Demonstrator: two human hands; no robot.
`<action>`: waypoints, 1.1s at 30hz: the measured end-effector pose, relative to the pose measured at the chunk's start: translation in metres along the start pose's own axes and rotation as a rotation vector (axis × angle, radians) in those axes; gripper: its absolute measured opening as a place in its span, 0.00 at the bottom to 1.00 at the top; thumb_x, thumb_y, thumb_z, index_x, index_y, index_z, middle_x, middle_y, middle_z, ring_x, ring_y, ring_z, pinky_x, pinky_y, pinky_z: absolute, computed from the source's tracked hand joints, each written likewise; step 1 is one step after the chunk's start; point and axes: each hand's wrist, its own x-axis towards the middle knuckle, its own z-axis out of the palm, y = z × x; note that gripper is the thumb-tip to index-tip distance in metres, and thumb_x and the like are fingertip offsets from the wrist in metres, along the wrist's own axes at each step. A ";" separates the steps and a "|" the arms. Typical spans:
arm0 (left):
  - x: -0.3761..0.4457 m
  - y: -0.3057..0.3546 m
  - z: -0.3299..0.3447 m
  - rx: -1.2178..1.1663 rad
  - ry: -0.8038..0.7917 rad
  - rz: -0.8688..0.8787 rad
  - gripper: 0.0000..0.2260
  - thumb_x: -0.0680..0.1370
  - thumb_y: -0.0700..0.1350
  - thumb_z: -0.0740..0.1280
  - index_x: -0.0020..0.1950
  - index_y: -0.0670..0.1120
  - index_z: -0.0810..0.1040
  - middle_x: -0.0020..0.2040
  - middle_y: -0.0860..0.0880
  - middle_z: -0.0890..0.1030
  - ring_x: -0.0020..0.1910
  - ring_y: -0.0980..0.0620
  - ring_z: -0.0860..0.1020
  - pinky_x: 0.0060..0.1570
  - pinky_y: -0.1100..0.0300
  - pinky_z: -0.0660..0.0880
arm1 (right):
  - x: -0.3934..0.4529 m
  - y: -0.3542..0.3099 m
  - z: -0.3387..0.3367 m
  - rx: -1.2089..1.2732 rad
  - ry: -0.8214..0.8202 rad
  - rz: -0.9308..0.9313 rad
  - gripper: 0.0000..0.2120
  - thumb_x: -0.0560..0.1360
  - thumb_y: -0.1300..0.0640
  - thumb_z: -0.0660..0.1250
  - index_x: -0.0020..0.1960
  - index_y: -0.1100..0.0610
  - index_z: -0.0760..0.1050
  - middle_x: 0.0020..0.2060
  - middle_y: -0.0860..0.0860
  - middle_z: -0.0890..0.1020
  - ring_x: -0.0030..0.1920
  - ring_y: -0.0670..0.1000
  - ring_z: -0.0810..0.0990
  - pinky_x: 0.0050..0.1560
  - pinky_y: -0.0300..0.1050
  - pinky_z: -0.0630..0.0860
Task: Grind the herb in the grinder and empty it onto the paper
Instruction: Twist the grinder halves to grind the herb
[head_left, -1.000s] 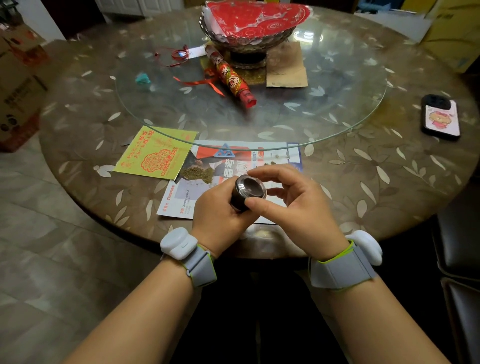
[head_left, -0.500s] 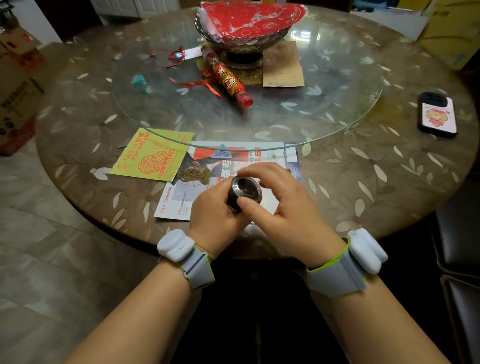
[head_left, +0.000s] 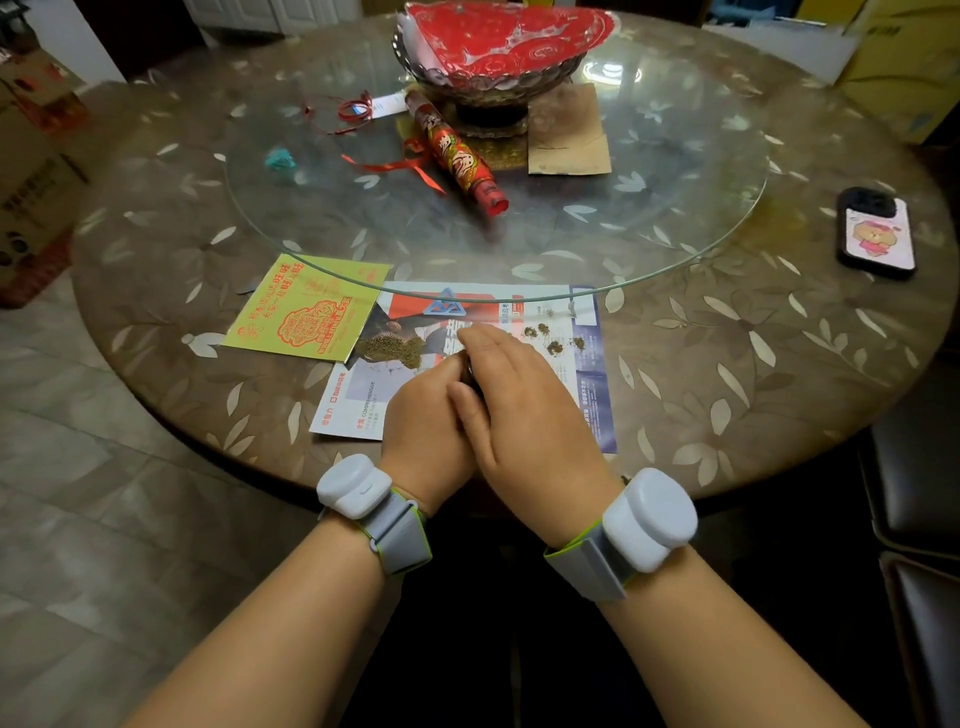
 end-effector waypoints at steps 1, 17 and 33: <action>0.000 0.000 0.000 -0.010 0.004 -0.008 0.06 0.72 0.42 0.61 0.41 0.41 0.75 0.36 0.40 0.80 0.33 0.38 0.76 0.33 0.54 0.71 | -0.001 0.000 0.003 -0.006 0.041 0.007 0.22 0.78 0.54 0.56 0.67 0.66 0.69 0.63 0.63 0.75 0.62 0.63 0.74 0.66 0.48 0.64; 0.008 0.000 0.002 0.204 -0.085 0.087 0.05 0.69 0.42 0.62 0.39 0.41 0.75 0.33 0.41 0.79 0.30 0.38 0.76 0.30 0.58 0.65 | 0.013 0.005 0.011 -0.059 0.228 0.003 0.12 0.74 0.61 0.57 0.48 0.67 0.76 0.40 0.62 0.78 0.40 0.62 0.77 0.44 0.49 0.67; 0.003 0.011 0.000 0.092 -0.103 0.060 0.15 0.66 0.58 0.64 0.41 0.46 0.75 0.36 0.46 0.81 0.36 0.42 0.77 0.31 0.58 0.65 | 0.023 0.015 -0.034 0.599 -0.010 0.479 0.25 0.80 0.44 0.54 0.45 0.58 0.84 0.42 0.51 0.86 0.46 0.46 0.83 0.52 0.40 0.75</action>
